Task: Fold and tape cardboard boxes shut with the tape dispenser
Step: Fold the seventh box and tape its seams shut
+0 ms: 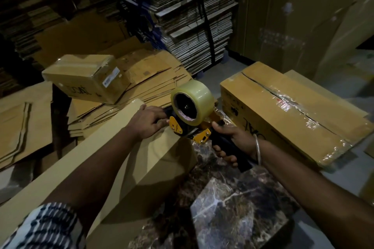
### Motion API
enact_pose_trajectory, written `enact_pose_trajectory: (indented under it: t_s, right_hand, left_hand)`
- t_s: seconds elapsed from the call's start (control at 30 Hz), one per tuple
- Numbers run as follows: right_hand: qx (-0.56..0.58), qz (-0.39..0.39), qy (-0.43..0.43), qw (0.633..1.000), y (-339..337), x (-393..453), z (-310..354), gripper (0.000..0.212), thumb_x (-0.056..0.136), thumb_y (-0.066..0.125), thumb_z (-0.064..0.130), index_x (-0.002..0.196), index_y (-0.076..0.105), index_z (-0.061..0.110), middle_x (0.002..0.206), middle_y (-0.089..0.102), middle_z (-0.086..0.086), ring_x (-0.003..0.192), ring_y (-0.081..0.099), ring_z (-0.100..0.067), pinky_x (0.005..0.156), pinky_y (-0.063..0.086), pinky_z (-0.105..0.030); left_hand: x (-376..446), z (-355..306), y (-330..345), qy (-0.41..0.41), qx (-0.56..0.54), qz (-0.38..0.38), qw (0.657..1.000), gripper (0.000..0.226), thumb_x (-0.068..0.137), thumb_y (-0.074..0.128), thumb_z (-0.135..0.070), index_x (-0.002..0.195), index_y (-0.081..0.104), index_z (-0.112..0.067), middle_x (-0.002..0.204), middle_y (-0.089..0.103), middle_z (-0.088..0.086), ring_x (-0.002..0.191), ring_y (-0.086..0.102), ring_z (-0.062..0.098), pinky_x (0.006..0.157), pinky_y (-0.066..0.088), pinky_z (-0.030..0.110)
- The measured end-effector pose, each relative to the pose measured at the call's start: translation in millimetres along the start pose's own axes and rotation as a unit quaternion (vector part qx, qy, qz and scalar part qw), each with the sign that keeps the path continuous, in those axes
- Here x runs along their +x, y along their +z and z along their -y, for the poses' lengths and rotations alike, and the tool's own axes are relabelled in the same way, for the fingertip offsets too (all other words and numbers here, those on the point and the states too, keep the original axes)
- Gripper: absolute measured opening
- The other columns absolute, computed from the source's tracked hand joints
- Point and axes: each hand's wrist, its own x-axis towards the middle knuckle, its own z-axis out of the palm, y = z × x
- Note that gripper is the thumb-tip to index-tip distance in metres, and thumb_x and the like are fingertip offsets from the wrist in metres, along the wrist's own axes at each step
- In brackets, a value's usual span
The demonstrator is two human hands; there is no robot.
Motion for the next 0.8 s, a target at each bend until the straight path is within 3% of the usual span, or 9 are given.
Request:
enact_pose_trajectory:
  t_s: [0.1,0.17,0.23,0.33,0.43,0.53,0.6,0.8]
  right_hand:
    - [0.013,-0.001,0.017,1.000,-4.5,-7.8,-16.5,0.065,0.083,0.043,0.073,0.068,0.051,0.010,0.059,0.044,-0.005,0.033,0.037,-0.014,0.037,0.029,-0.019]
    - [0.032,0.015,0.015,0.999,-9.3,-10.7,-27.3,0.065,0.083,0.048,0.073,0.070,0.050,0.010,0.061,0.044,-0.005,0.033,0.038,-0.014,0.036,0.031,-0.019]
    - [0.065,0.050,0.004,0.997,-13.6,-11.6,-37.0,0.070,0.076,0.061,0.076,0.073,0.051,0.007,0.062,0.046,-0.006,0.034,0.041,-0.015,0.036,0.035,-0.021]
    - [0.083,0.077,-0.011,0.994,-13.7,-10.2,-46.5,0.076,0.059,0.078,0.077,0.073,0.051,0.006,0.060,0.048,-0.006,0.033,0.043,-0.015,0.035,0.038,-0.021]
    - [0.072,0.074,-0.015,0.995,-11.1,-7.2,-47.9,0.080,0.049,0.082,0.077,0.071,0.051,0.007,0.061,0.046,-0.006,0.032,0.042,-0.015,0.036,0.037,-0.021]
    - [0.083,0.080,-0.016,0.993,-12.2,-4.1,-48.4,0.081,0.048,0.083,0.077,0.072,0.050,0.006,0.061,0.046,-0.007,0.033,0.042,-0.016,0.036,0.036,-0.021]
    - [0.084,0.076,-0.017,0.993,-12.2,-1.9,-49.3,0.080,0.050,0.082,0.076,0.072,0.051,0.005,0.061,0.046,-0.007,0.033,0.043,-0.017,0.037,0.037,-0.021]
    - [0.078,0.057,-0.016,0.995,-12.0,-1.4,-52.9,0.075,0.057,0.074,0.075,0.071,0.052,0.005,0.061,0.047,-0.007,0.033,0.042,-0.017,0.037,0.037,-0.021]
  left_hand:
    - [-1.5,-0.9,-2.7,-0.003,-0.001,0.004,1.000,0.083,0.087,0.010,-0.083,0.110,0.071,-0.032,0.112,0.064,-0.010,0.112,0.055,0.015,0.101,0.033,0.060]
    - [-1.0,-2.7,-5.5,-0.007,0.013,0.006,1.000,0.080,0.087,0.015,-0.083,0.117,0.070,-0.034,0.129,0.060,-0.008,0.128,0.047,0.016,0.106,0.028,0.063]
    - [0.1,-5.1,-7.3,-0.021,0.025,0.025,0.999,0.076,0.086,0.018,-0.077,0.124,0.068,-0.035,0.147,0.050,-0.006,0.145,0.032,0.018,0.113,0.018,0.065]
    - [-0.9,-9.7,-8.4,-0.034,0.036,0.042,0.998,0.073,0.088,0.018,-0.072,0.130,0.064,-0.036,0.150,0.047,-0.007,0.148,0.026,0.018,0.116,0.009,0.066]
    - [-4.3,-25.2,-4.6,-0.048,0.040,0.000,0.998,0.039,0.099,0.044,-0.046,0.127,0.066,-0.030,0.142,0.055,-0.007,0.139,0.039,0.017,0.118,0.006,0.063]
    - [-7.9,-48.4,3.9,-0.047,-0.030,-0.033,0.998,0.031,0.087,0.055,-0.020,0.115,0.069,-0.020,0.115,0.067,0.000,0.109,0.059,0.025,0.113,0.032,0.054]
    - [-12.4,-52.5,9.2,-0.038,-0.113,-0.022,0.993,0.032,0.084,0.050,-0.023,0.108,0.069,-0.015,0.104,0.065,0.004,0.097,0.057,0.024,0.096,0.042,0.046]
    - [-11.7,-49.2,13.8,-0.008,-0.131,-0.051,0.990,0.044,0.084,0.041,-0.048,0.095,0.070,-0.017,0.093,0.061,-0.001,0.087,0.052,0.018,0.085,0.039,0.041]
